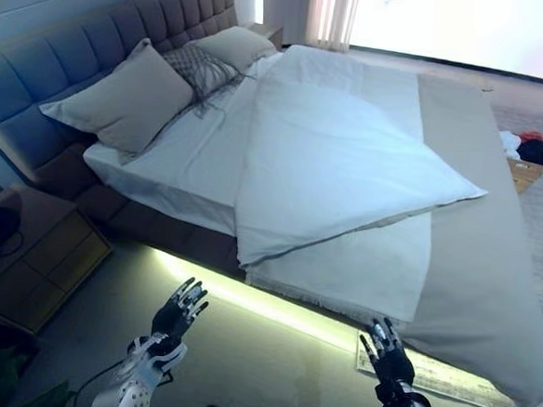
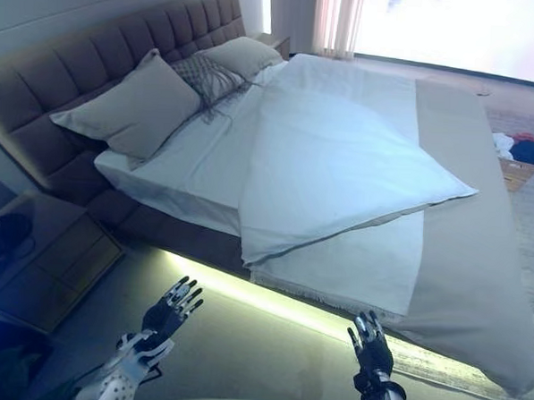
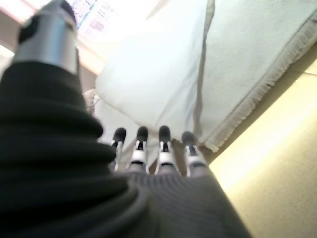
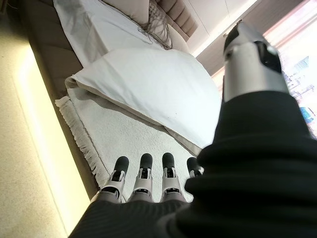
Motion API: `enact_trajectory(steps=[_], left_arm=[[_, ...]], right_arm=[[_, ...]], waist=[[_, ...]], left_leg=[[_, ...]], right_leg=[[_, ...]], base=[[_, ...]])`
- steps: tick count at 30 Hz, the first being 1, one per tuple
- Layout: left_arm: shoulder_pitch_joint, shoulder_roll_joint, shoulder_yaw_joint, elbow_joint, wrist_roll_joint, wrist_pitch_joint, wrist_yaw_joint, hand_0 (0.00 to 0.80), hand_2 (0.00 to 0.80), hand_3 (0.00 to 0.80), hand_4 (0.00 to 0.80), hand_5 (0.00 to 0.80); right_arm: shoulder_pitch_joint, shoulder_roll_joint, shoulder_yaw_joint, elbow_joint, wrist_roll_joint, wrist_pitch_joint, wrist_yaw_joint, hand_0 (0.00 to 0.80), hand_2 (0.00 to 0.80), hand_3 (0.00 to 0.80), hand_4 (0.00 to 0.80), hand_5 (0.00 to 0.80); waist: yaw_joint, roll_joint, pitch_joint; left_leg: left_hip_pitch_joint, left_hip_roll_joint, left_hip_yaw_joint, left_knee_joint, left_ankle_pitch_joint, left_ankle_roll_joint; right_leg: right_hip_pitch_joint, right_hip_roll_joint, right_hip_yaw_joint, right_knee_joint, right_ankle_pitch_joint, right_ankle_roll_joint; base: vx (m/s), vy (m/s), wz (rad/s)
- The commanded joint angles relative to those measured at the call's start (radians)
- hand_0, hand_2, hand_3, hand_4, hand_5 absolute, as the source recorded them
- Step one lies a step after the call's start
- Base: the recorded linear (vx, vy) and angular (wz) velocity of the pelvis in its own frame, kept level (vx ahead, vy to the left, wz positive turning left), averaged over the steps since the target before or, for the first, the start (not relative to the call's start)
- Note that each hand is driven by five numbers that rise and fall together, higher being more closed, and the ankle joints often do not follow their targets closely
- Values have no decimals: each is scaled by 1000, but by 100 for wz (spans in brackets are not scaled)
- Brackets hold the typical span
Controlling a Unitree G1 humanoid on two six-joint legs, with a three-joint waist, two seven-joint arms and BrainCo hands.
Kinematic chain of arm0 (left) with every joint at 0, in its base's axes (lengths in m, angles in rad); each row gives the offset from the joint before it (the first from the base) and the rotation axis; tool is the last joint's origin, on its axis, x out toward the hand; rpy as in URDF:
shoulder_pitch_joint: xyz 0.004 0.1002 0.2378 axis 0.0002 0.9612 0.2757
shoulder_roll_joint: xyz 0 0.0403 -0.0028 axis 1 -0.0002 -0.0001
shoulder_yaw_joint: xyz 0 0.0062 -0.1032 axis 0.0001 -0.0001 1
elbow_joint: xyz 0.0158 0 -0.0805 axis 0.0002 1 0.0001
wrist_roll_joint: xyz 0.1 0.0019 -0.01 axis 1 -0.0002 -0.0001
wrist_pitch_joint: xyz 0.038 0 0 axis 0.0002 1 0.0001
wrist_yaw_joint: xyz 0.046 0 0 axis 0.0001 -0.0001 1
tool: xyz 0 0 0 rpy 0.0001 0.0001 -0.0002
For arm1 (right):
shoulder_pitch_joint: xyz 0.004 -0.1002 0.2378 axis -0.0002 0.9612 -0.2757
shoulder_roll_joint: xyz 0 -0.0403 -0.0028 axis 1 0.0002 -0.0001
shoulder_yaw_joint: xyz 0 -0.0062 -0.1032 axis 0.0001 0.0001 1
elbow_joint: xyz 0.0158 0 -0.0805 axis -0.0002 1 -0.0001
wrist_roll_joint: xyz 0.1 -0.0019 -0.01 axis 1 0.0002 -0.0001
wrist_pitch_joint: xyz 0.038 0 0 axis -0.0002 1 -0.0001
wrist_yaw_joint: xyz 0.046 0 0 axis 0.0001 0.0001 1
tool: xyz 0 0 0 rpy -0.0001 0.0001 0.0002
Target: Make the bed neatly
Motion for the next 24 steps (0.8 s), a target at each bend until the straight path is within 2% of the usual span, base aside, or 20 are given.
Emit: enact_trajectory(steps=[1, 16, 24], left_arm=[[-46, 27, 25, -59, 6, -59, 9, 0, 0, 0, 0, 0], [-3, 36, 38, -59, 19, -64, -48, 0, 0, 0, 0, 0], [12, 48, 49, -77, 11, -58, -68, 0, 0, 0, 0, 0]], right_arm=[[-57, -3, -21, -73, 7, -19, 28, 0, 0, 0, 0, 0], [-44, 1, -23, -79, -10, 9, 27, 0, 0, 0, 0, 0], [-52, -15, -18, -101, -23, 10, 13, 0, 0, 0, 0, 0]], waist=[[-10, -26, 20], [-1, -32, -3], [-6, -31, -2]], left_leg=[[31, -50, 93, 15, -45, 65], [32, -41, 96, 17, -43, 58], [39, -30, 101, 28, -42, 57]], right_leg=[[-34, 43, 53, 19, 40, -3], [-28, 54, 51, 11, 37, -9], [-26, 71, 69, 18, 29, -23]], base=[[16, -10, -7], [9, -4, -2], [-11, -42, -2]])
